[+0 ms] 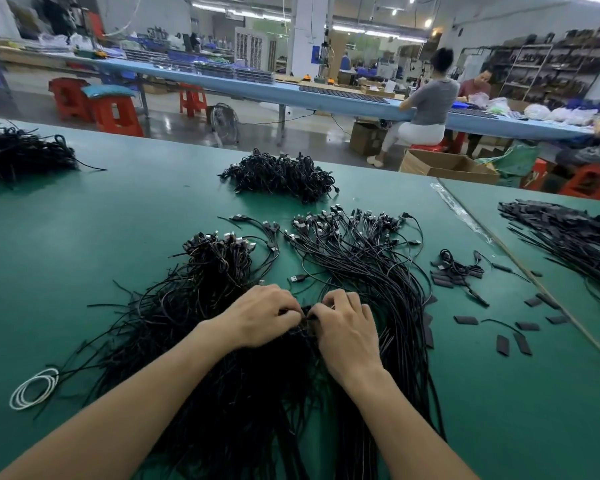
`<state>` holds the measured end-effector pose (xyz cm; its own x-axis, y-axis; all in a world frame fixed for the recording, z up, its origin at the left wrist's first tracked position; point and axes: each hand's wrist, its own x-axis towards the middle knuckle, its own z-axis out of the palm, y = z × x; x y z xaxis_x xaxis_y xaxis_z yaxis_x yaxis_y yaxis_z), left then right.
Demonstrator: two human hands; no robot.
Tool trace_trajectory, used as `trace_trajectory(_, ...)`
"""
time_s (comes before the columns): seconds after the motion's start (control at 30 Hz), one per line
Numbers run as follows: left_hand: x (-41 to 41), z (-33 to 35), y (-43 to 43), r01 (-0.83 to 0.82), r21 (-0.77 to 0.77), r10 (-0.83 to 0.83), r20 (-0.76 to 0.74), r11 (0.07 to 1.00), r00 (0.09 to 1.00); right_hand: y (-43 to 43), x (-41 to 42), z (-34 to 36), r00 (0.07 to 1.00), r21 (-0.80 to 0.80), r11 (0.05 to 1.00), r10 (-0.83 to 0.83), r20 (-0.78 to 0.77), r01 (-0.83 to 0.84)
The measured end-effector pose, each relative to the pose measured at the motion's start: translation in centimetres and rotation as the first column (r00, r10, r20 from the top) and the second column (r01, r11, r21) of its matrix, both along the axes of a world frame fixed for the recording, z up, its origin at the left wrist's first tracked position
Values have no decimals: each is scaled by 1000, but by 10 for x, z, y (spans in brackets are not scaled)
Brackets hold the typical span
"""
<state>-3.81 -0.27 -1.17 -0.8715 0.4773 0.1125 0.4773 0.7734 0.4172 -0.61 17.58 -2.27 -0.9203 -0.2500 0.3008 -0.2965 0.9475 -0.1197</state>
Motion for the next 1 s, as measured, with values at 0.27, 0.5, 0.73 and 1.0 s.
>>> trace_trajectory(0.27,18,19,7,-98,463,173,-123,881,977,52,10,50,989,-565,817,146,9,-115)
trace_trajectory(0.5,39,31,12,-60,463,-23,171,884,985,66,27,47,973,-650,745,228,35,-151)
trace_trajectory(0.73,54,34,13,-97,496,-90,340,863,936,56,44,69,967,-849,500,251,-48,-171)
trace_trajectory(1.0,74,58,3,-219,872,-542,450,437,710,72,47,61,919,-774,622,362,154,-115)
